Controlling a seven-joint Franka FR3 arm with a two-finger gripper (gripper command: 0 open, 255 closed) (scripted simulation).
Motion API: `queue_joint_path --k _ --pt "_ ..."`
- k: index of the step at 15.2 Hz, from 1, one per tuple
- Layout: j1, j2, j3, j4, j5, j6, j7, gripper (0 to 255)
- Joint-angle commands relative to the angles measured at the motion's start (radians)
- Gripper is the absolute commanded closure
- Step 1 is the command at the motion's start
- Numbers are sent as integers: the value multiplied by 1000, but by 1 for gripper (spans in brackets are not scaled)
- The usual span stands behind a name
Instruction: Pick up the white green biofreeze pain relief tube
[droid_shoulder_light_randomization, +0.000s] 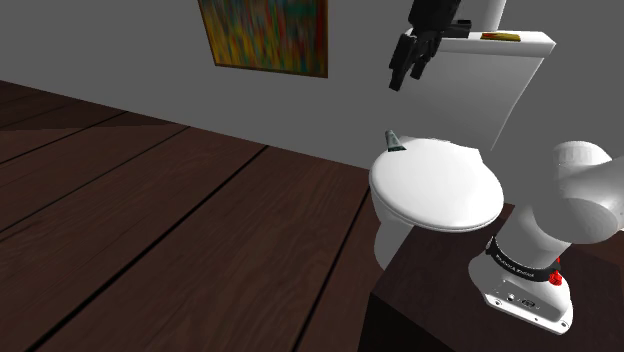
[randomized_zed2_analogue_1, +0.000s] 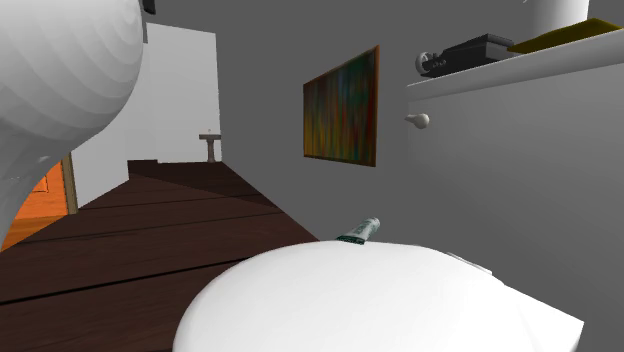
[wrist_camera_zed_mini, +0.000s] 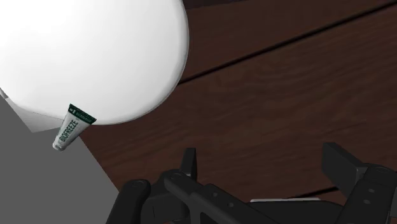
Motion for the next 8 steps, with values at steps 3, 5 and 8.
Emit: queue_joint_path --k 3,5,8 --pt "-18 37 -21 -15 -12 44 -7 0" --pt "-37 77 -43 -27 -22 89 -13 0" --pt "-63 142 -75 -38 -37 154 -22 0"
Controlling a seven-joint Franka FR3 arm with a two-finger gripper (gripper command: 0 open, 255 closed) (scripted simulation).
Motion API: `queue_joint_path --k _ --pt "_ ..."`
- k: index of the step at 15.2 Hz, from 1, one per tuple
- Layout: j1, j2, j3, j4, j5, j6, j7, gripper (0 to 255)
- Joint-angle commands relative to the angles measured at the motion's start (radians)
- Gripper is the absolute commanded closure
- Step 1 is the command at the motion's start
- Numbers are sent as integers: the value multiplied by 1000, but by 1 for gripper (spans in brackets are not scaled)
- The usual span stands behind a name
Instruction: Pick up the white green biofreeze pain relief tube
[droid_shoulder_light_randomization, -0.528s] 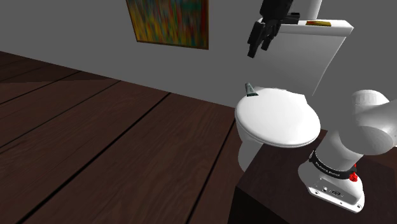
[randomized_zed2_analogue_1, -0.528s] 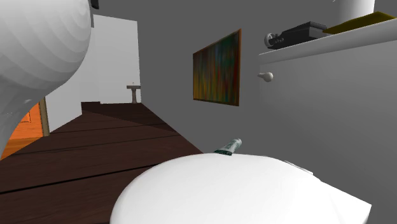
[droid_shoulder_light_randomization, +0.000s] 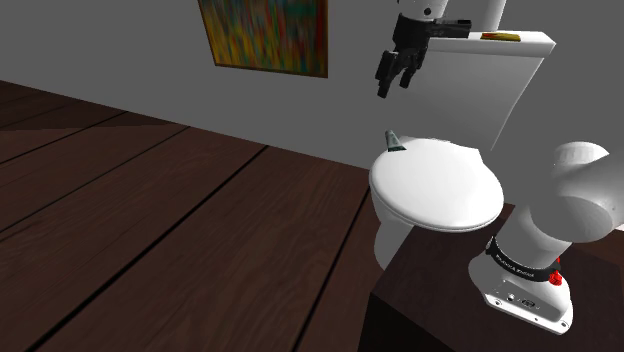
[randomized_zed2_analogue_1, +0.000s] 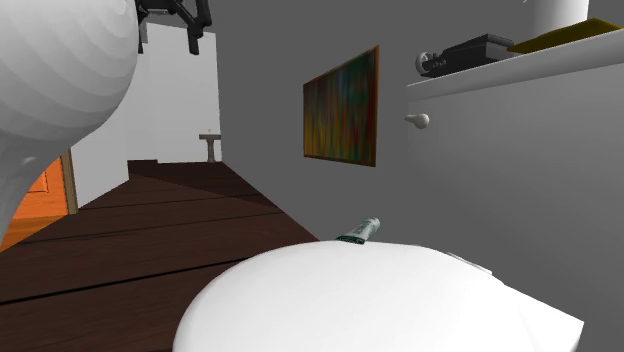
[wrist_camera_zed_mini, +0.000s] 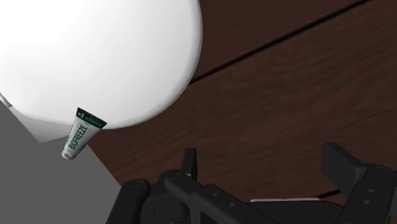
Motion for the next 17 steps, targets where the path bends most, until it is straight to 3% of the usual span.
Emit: queue_joint_path --k 1,17 --pt "-18 37 -23 -15 -10 45 -8 0" --pt "-133 484 -195 77 -14 338 -69 0"
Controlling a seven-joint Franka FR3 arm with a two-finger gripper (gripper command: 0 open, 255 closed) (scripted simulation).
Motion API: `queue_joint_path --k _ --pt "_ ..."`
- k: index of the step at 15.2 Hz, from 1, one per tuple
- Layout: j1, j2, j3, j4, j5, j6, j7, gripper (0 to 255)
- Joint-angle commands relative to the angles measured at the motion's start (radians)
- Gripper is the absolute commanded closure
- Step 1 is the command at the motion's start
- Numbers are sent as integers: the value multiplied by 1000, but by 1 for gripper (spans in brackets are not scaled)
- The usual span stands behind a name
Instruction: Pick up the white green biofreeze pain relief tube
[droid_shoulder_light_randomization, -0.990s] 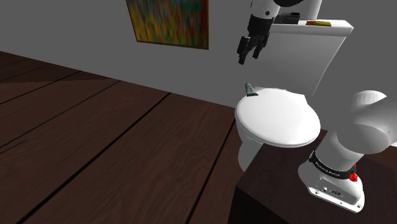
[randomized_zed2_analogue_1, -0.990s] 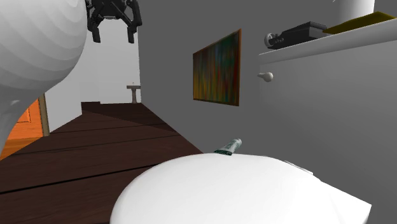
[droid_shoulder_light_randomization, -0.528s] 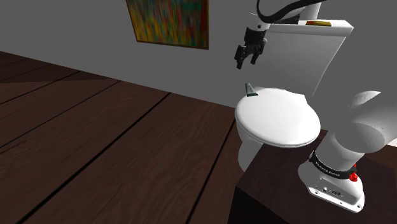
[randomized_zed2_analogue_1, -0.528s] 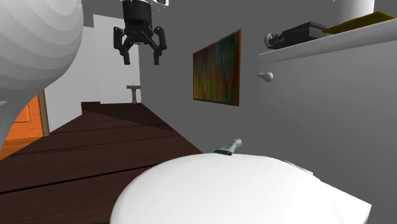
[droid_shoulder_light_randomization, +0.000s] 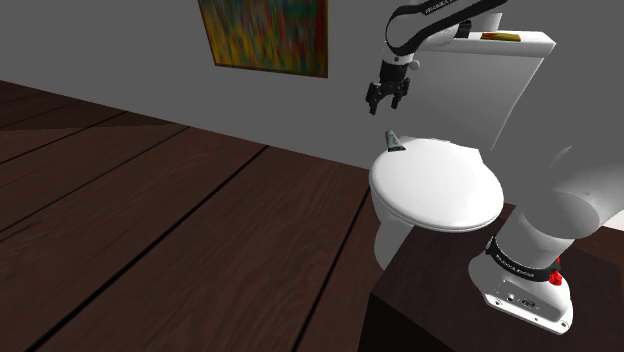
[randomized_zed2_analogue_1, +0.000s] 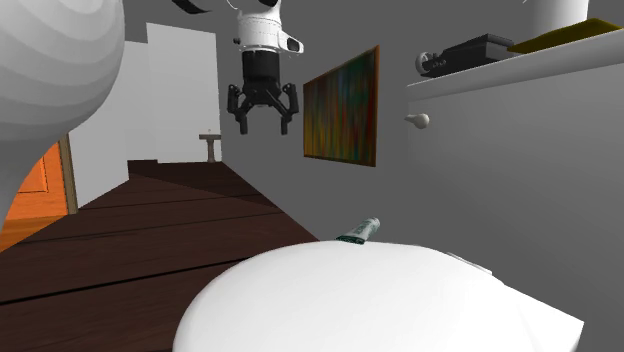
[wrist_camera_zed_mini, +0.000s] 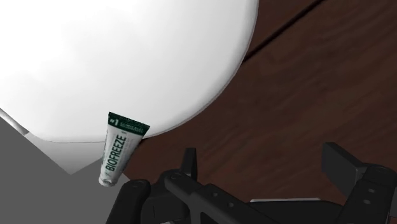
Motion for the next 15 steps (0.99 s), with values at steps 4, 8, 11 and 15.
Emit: queue_joint_path --k 4,8,11,15 --pt "-32 157 -49 63 32 72 -31 0" --pt "-62 287 -80 133 73 111 -61 0" --pt "-90 386 -96 194 110 132 -84 0" --pt "-134 519 -110 286 160 148 -113 0"
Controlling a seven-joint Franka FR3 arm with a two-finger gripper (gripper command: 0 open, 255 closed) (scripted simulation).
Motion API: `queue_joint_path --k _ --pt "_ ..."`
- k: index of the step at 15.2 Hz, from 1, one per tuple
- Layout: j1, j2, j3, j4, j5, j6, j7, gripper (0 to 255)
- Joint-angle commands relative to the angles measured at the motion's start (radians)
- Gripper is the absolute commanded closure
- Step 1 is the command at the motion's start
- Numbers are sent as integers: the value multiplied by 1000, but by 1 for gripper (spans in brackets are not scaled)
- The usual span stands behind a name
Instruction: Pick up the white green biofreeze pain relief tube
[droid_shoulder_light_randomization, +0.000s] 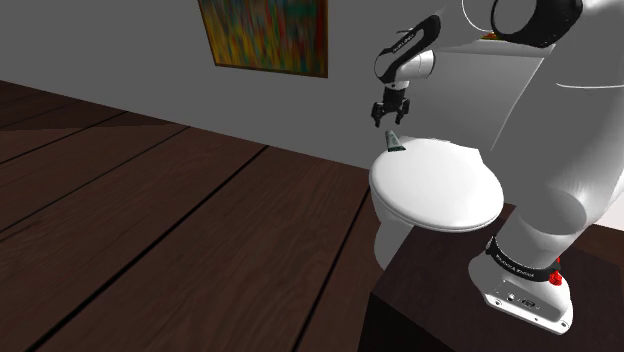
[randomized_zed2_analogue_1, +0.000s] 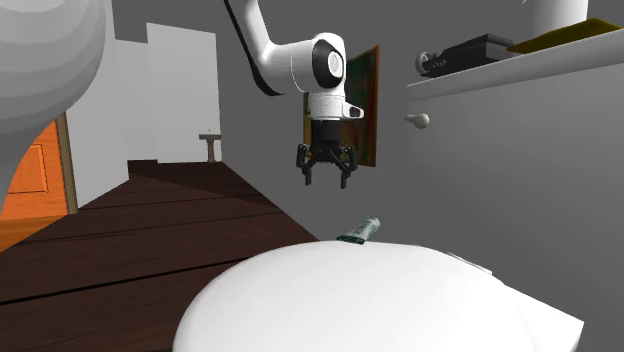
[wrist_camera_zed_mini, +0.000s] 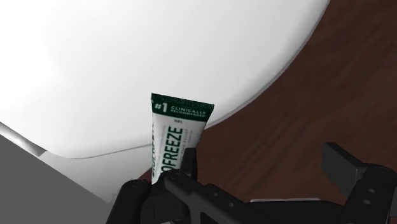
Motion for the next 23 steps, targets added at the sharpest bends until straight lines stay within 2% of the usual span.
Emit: queue_joint_path --k 1,10,19,20,23 --pt "-22 63 -5 48 23 3 -9 0" --pt "-141 348 -7 296 110 -10 -37 0" --pt "-153 416 11 298 132 56 -51 0" --pt "-154 418 11 299 133 57 -52 255" --pt "-153 417 11 298 133 57 -51 255"
